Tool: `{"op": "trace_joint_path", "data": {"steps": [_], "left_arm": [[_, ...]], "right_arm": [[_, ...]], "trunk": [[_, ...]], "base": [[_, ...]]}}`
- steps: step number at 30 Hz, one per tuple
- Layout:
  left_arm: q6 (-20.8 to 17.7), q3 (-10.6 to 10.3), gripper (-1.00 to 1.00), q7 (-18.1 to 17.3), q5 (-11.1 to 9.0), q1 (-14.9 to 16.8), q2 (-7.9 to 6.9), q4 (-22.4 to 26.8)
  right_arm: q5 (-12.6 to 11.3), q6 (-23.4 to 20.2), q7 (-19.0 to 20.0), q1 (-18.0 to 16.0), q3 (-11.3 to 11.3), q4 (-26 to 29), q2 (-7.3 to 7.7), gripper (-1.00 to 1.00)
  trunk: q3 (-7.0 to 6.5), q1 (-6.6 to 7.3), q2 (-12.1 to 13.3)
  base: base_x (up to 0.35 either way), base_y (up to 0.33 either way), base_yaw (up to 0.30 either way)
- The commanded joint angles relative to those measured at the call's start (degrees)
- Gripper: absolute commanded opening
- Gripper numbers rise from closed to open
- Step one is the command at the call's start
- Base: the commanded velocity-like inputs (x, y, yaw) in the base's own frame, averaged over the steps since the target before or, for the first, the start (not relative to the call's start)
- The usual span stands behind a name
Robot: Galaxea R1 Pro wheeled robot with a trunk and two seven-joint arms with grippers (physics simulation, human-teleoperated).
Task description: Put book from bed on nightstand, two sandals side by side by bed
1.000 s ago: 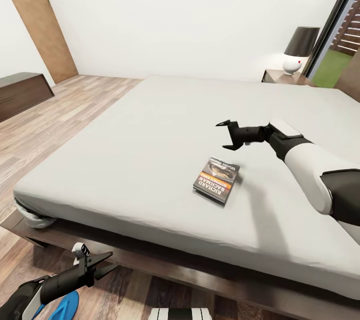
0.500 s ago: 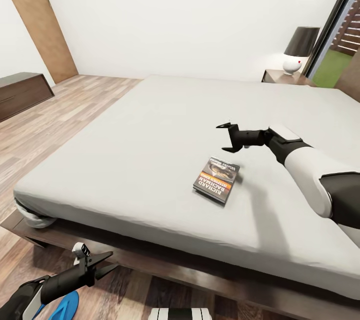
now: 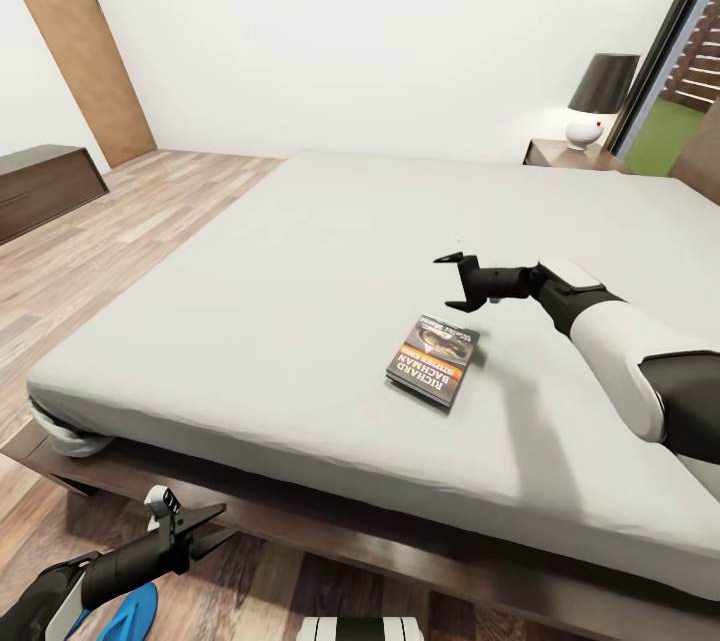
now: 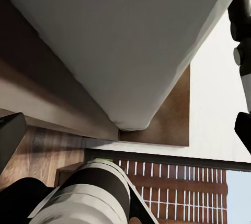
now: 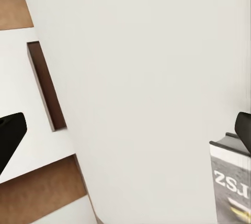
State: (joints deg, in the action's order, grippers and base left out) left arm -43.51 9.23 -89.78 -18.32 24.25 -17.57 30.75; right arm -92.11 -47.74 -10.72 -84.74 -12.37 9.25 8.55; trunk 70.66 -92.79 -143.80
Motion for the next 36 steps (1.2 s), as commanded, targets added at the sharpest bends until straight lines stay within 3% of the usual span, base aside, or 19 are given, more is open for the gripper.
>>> {"op": "trace_joint_path", "data": {"steps": [1, 36], "left_arm": [[-0.6, 0.0, 1.0, -0.2, 0.0, 0.0, 0.0, 0.0], [-0.6, 0.0, 1.0, -0.2, 0.1, 0.0, 0.0, 0.0]], "right_arm": [[-0.6, -0.1, -0.4, 0.1, -0.3, 0.1, 0.04, 1.0], [-0.6, -0.1, -0.4, 1.6, -0.3, 0.1, 0.24, 1.0]], "trunk": [[0.04, 0.01, 0.0], [0.04, 0.01, 0.0]], "base": [[0.0, 0.0, 0.0], [0.0, 0.0, 0.0]]}}
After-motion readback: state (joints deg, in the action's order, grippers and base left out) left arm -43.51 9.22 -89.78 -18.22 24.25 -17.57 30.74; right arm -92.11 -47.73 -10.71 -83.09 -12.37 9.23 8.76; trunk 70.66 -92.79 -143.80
